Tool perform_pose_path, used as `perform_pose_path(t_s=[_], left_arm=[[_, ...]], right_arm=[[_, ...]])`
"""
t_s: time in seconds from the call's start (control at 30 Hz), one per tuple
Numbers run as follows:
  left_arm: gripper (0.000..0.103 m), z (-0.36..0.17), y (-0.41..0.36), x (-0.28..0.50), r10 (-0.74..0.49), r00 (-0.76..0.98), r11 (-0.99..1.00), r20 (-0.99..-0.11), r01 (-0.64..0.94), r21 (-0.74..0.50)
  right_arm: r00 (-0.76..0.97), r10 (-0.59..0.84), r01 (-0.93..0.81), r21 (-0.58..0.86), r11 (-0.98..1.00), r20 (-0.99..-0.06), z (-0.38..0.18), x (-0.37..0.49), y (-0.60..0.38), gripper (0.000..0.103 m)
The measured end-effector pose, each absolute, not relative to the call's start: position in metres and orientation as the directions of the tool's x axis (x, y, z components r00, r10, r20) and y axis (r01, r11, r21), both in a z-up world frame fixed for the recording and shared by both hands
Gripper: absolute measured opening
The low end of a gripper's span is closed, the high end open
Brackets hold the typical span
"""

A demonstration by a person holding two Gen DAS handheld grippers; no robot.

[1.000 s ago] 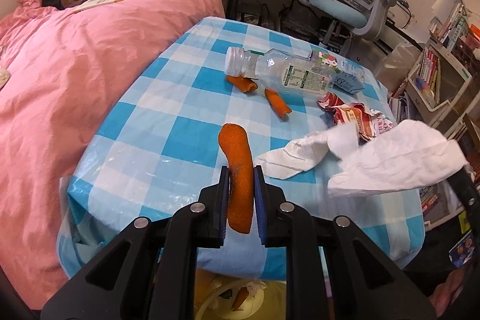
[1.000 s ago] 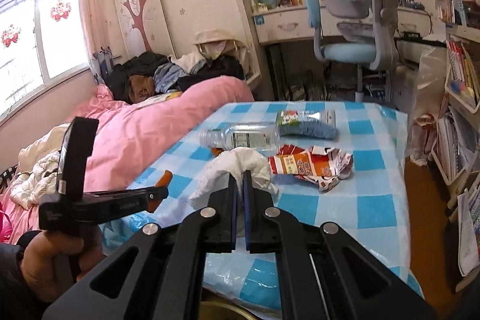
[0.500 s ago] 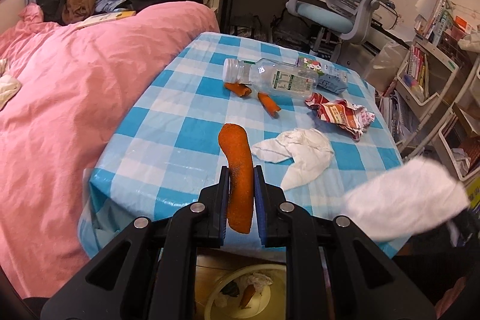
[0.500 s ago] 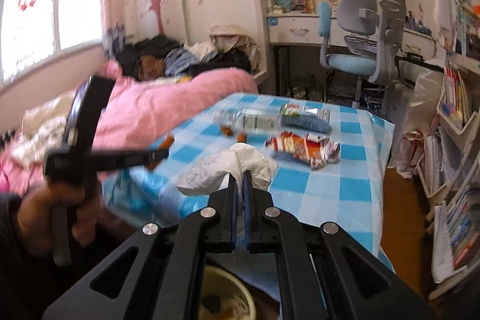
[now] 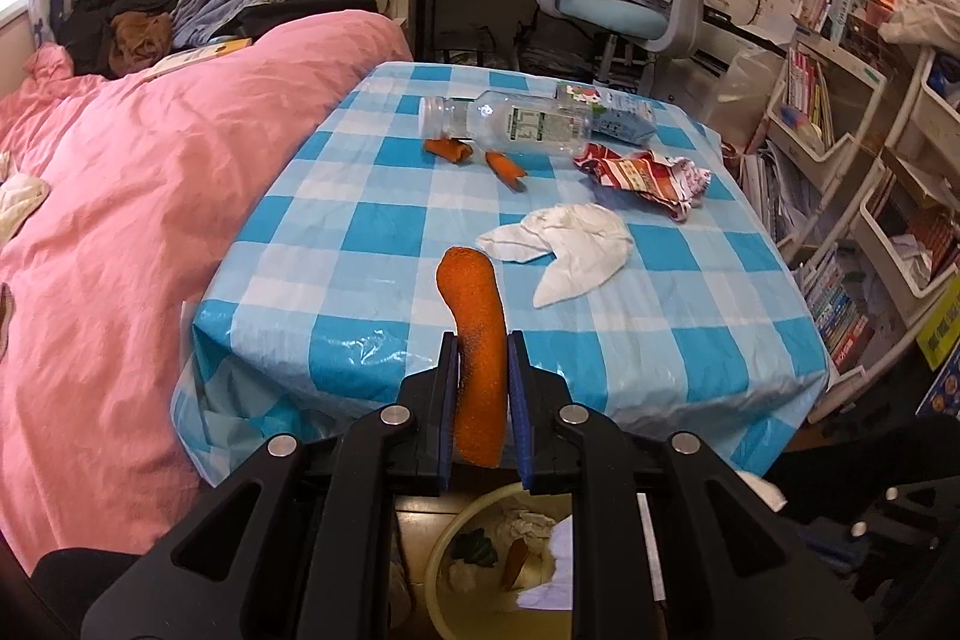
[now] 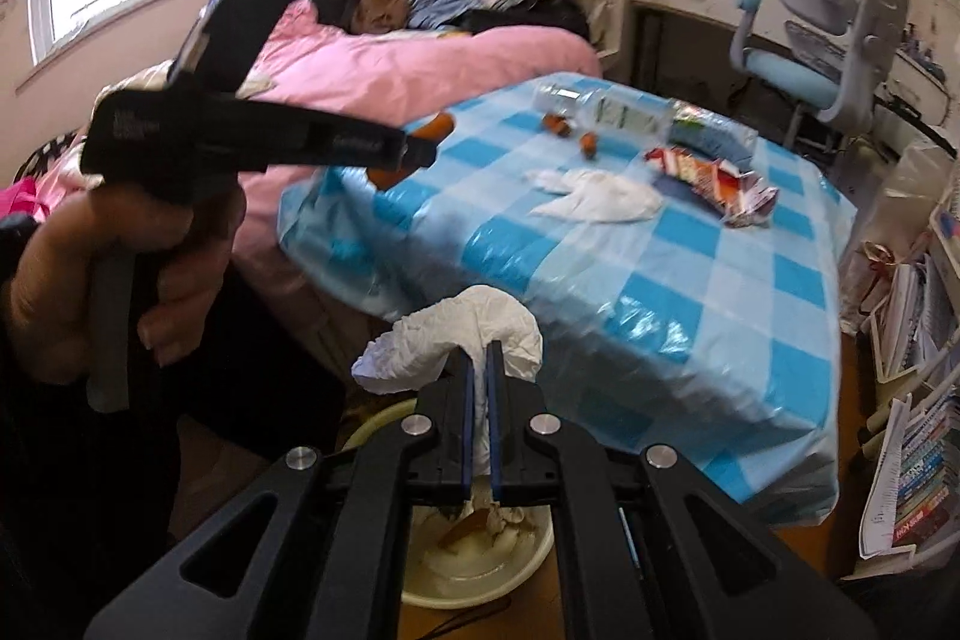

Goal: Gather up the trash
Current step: 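Carry the tissue over the yellow bucket with the right gripper while the left holds the peel, then open the right gripper to drop the tissue while the left carries the peel over the bucket and releases it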

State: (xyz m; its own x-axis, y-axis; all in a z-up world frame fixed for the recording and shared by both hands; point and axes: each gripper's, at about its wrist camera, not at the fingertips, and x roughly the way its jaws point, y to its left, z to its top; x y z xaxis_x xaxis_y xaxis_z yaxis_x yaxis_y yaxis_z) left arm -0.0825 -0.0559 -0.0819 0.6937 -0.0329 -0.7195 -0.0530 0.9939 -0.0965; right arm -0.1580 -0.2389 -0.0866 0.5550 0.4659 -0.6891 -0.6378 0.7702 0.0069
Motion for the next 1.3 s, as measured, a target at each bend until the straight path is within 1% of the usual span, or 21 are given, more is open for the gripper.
perform_pose_path(t_s=[0.33,0.4,0.43,0.5,0.53,0.57,0.8,0.87,0.9,1.03,1.2,1.23,1.3], left_arm=[[0.015,-0.080,-0.062,-0.096,-0.037,0.699,0.996,-0.714,-0.030,-0.081],[0.015,-0.081,-0.064,-0.099,-0.038,0.699,0.997,-0.714,-0.026,-0.078],[0.015,-0.081,-0.064,-0.100,-0.038,0.699,0.997,-0.715,-0.024,-0.077],[0.015,-0.081,-0.065,-0.101,-0.040,0.697,0.997,-0.716,-0.020,-0.074],[0.015,-0.082,-0.066,-0.102,-0.040,0.697,0.997,-0.716,-0.018,-0.073],[0.015,-0.082,-0.066,-0.102,-0.039,0.697,0.997,-0.716,-0.017,-0.071],[0.015,-0.084,-0.069,-0.107,-0.045,0.690,0.998,-0.723,-0.006,-0.067],[0.015,-0.086,-0.071,-0.108,-0.054,0.682,0.997,-0.730,0.002,-0.072],[0.015,-0.089,-0.072,-0.110,-0.063,0.673,0.997,-0.737,0.009,-0.077],[0.015,-0.102,-0.082,-0.117,-0.102,0.622,0.995,-0.776,0.050,-0.091],[0.016,-0.131,-0.101,-0.128,-0.165,0.493,0.985,-0.854,0.125,-0.118],[0.019,-0.134,-0.103,-0.129,-0.164,0.480,0.985,-0.862,0.129,-0.115],[0.031,-0.134,-0.104,-0.132,-0.138,0.491,0.989,-0.860,0.117,-0.092]], right_arm=[[0.503,0.451,-0.665,0.003,0.747,-0.738,-0.103,-0.168,-0.225,0.005],[0.498,0.449,-0.666,0.005,0.746,-0.742,-0.104,-0.169,-0.225,0.007],[0.496,0.450,-0.666,0.008,0.746,-0.743,-0.105,-0.168,-0.225,0.010],[0.495,0.455,-0.663,0.017,0.748,-0.740,-0.105,-0.169,-0.226,0.023],[0.499,0.458,-0.660,0.019,0.751,-0.736,-0.104,-0.169,-0.227,0.039],[0.504,0.460,-0.659,0.019,0.752,-0.731,-0.103,-0.169,-0.227,0.049],[0.531,0.465,-0.642,0.022,0.767,-0.709,-0.098,-0.169,-0.231,0.051],[0.558,0.461,-0.621,0.021,0.783,-0.690,-0.094,-0.167,-0.235,0.057],[0.569,0.459,-0.611,0.022,0.791,-0.682,-0.093,-0.166,-0.237,0.058],[0.622,0.454,-0.556,0.048,0.830,-0.638,-0.084,-0.161,-0.250,0.062],[0.672,0.444,-0.504,0.073,0.860,-0.593,-0.074,-0.159,-0.265,0.067],[0.678,0.442,-0.498,0.075,0.864,-0.587,-0.073,-0.159,-0.266,0.068],[0.694,0.436,-0.483,0.080,0.872,-0.573,-0.071,-0.159,-0.271,0.070]])
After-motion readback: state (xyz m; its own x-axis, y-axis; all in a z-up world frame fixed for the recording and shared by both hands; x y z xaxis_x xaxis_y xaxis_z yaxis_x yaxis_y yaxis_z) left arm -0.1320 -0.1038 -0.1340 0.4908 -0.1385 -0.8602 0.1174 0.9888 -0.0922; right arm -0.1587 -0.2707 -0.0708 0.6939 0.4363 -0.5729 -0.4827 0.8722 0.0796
